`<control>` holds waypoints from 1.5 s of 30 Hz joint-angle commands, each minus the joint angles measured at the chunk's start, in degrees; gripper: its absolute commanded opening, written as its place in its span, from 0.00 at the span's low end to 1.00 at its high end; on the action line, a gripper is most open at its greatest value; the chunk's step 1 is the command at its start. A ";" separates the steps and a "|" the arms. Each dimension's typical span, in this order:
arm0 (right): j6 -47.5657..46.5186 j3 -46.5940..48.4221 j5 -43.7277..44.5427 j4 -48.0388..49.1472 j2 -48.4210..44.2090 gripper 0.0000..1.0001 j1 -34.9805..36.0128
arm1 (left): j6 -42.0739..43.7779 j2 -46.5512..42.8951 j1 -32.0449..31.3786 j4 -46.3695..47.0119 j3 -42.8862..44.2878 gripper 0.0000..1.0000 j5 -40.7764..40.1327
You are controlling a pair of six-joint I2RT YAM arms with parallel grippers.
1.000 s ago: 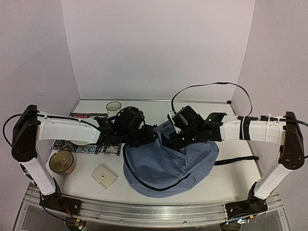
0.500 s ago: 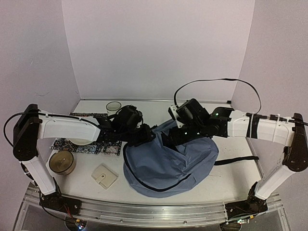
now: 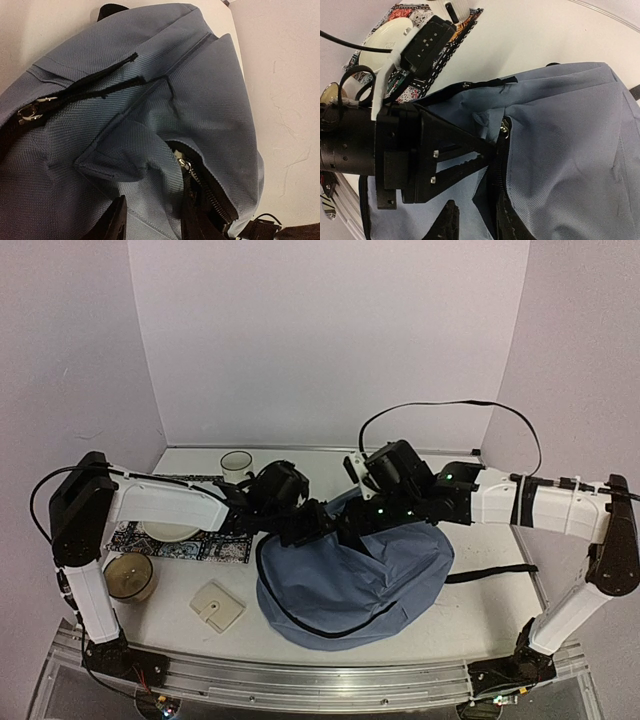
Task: Pack the student bag
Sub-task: Place the lower front pocket of the student bag, then hold the lower front pocket of the student bag.
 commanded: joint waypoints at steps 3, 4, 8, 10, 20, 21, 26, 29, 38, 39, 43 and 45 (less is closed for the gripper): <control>2.90 -2.30 -1.09 2.24 2.43 0.24 0.18 | -1.58 0.89 0.50 3.19 2.57 0.36 3.44; 3.39 -2.47 -1.07 2.40 2.67 0.23 0.17 | -1.72 0.89 0.48 4.30 2.49 0.34 3.70; 5.94 -2.99 -0.66 3.16 3.84 0.20 0.08 | -2.05 0.90 0.57 5.34 1.85 0.22 3.19; 7.18 -3.29 -0.34 3.57 4.39 0.20 -0.07 | -2.35 0.92 0.59 5.63 1.48 0.14 3.31; 14.72 -9.12 -2.49 11.67 3.24 0.29 -2.86 | -4.95 -0.89 1.11 9.82 -2.39 0.00 4.15; 15.57 -9.87 -2.95 12.57 2.97 0.30 -3.12 | -5.50 -1.17 1.20 10.89 -3.26 0.00 4.49; 19.75 -13.05 -4.27 17.32 2.47 0.35 -4.26 | -6.71 -2.61 1.29 13.61 -5.38 0.00 5.20; 22.59 -15.55 -5.19 21.29 2.16 0.35 -5.04 | -7.45 -3.49 1.30 15.72 -6.55 0.00 6.07; 25.24 -16.35 -7.81 28.42 4.05 0.38 -6.14 | -9.18 -4.08 1.32 19.70 -8.99 0.00 7.60; 24.80 -15.96 -8.30 28.84 4.36 0.38 -6.18 | -9.20 -4.09 1.30 19.86 -9.14 0.00 7.60; 23.19 -14.93 -10.39 31.05 5.09 0.37 -6.19 | -9.27 -3.63 1.29 20.15 -9.38 0.00 7.99; 22.25 -14.43 -11.47 32.15 5.33 0.37 -6.27 | -9.36 -3.29 1.29 20.23 -9.38 0.00 8.18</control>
